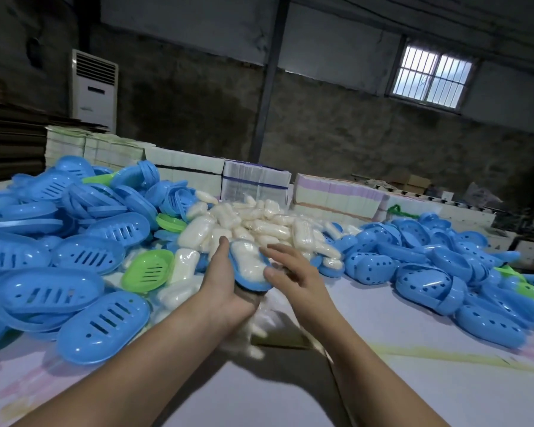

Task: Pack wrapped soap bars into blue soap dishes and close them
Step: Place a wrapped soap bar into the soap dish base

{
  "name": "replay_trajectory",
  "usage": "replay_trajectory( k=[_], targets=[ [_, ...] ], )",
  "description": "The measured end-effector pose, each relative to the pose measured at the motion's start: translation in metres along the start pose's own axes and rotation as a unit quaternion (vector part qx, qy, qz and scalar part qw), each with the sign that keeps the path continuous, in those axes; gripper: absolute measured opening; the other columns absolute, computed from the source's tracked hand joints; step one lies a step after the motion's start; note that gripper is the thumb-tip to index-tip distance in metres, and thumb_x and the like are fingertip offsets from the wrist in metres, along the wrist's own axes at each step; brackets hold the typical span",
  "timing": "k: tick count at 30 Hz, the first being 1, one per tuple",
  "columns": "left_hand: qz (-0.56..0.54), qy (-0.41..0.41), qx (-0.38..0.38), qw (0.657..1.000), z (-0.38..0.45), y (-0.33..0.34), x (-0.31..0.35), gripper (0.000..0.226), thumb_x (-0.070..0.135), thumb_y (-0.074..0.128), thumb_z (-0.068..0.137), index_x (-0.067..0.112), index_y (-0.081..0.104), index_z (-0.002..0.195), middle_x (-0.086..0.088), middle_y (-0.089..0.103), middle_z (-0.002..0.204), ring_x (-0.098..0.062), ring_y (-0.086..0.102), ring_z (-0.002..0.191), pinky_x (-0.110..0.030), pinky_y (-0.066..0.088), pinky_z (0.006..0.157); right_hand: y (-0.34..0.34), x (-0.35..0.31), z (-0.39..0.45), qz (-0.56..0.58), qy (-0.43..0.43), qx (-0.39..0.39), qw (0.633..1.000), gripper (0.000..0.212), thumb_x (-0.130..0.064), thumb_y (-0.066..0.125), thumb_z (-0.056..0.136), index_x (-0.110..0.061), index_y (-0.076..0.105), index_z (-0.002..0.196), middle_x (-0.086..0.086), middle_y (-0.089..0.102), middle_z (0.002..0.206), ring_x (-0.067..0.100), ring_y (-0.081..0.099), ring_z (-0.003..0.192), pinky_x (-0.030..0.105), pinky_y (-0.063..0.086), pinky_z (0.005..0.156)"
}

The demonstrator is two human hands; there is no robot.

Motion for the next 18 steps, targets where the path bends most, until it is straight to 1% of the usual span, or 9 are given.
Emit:
replay_trajectory(
  k=[2,4,6,7,10,11,13,16,18],
  targets=[
    [-0.019,0.016,0.021,0.999,0.001,-0.002,0.000,0.061,0.060,0.047,0.098,0.007,0.064,0.121,-0.024,0.075,0.093,-0.036,0.073,0.080,-0.047,0.056,0.064,-0.019,0.009,0.005,0.017,0.012,0.065,0.998,0.028,-0.039,0.066,0.087,-0.053,0.064,0.111,-0.022,0.057,0.124,-0.008,0.053,0.112,0.009,0.043,0.087],
    [-0.035,0.023,0.038,0.998,0.002,-0.005,0.000,0.060,0.060,0.046,0.099,0.010,0.062,0.127,-0.022,0.071,0.103,-0.036,0.067,0.090,-0.049,0.053,0.069,-0.045,0.029,0.008,-0.020,0.045,0.165,0.985,0.032,-0.030,0.065,0.091,-0.047,0.059,0.118,-0.017,0.057,0.122,0.000,0.054,0.111,0.012,0.042,0.083],
    [-0.037,0.017,0.040,0.998,0.001,-0.008,-0.001,0.058,0.061,0.045,0.098,0.013,0.060,0.127,-0.019,0.066,0.109,-0.036,0.063,0.096,-0.053,0.051,0.073,-0.073,0.058,0.009,-0.110,0.103,0.251,0.956,0.044,-0.024,0.062,0.091,-0.036,0.052,0.132,-0.005,0.054,0.128,0.014,0.050,0.117,0.026,0.044,0.091],
    [-0.032,0.008,0.033,0.999,0.000,-0.008,-0.002,0.057,0.062,0.044,0.098,0.015,0.059,0.126,-0.018,0.064,0.110,-0.037,0.061,0.097,-0.055,0.050,0.076,-0.086,0.072,0.009,-0.174,0.143,0.269,0.937,0.051,-0.025,0.060,0.091,-0.031,0.046,0.139,0.002,0.052,0.131,0.021,0.047,0.120,0.034,0.043,0.096],
    [-0.010,-0.015,0.000,1.000,-0.003,-0.003,-0.005,0.054,0.063,0.043,0.098,0.014,0.060,0.116,-0.018,0.061,0.108,-0.040,0.058,0.094,-0.061,0.047,0.077,-0.120,0.111,0.010,-0.379,0.280,0.226,0.853,0.063,-0.035,0.051,0.094,-0.030,0.025,0.151,0.016,0.040,0.142,0.037,0.037,0.127,0.047,0.036,0.103],
    [-0.008,-0.019,-0.006,1.000,-0.003,-0.002,-0.006,0.057,0.064,0.043,0.098,0.012,0.061,0.111,-0.020,0.061,0.108,-0.041,0.058,0.094,-0.062,0.047,0.075,-0.128,0.120,0.011,-0.423,0.311,0.204,0.826,0.065,-0.039,0.047,0.095,-0.033,0.019,0.152,0.018,0.035,0.145,0.040,0.035,0.128,0.049,0.035,0.104],
    [-0.009,-0.022,-0.021,0.999,-0.004,0.000,-0.008,0.062,0.067,0.043,0.095,0.009,0.063,0.105,-0.022,0.065,0.106,-0.040,0.060,0.096,-0.061,0.050,0.078,-0.138,0.132,0.014,-0.484,0.341,0.164,0.789,0.065,-0.048,0.041,0.095,-0.040,0.011,0.153,0.019,0.026,0.151,0.042,0.030,0.132,0.051,0.030,0.107],
    [-0.003,-0.025,-0.037,0.999,-0.002,0.001,-0.012,0.065,0.071,0.043,0.093,0.011,0.067,0.104,-0.018,0.069,0.103,-0.036,0.061,0.101,-0.057,0.053,0.079,-0.144,0.140,0.020,-0.523,0.361,0.124,0.762,0.063,-0.054,0.038,0.095,-0.045,0.010,0.151,0.018,0.025,0.154,0.042,0.026,0.137,0.052,0.027,0.108],
    [-0.001,-0.022,-0.035,0.999,-0.001,-0.002,-0.015,0.063,0.069,0.044,0.094,0.013,0.068,0.106,-0.019,0.072,0.103,-0.038,0.064,0.100,-0.057,0.053,0.074,-0.146,0.138,0.020,-0.523,0.352,0.143,0.763,0.056,-0.052,0.040,0.094,-0.037,0.023,0.145,0.021,0.034,0.148,0.042,0.028,0.135,0.052,0.027,0.107]
  ],
)
Point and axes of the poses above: each hand's wrist, its own z-axis towards the middle knuckle, its own y-axis out of the palm, x = y × z, the point moved 5 cm from there along z, towards the middle knuckle
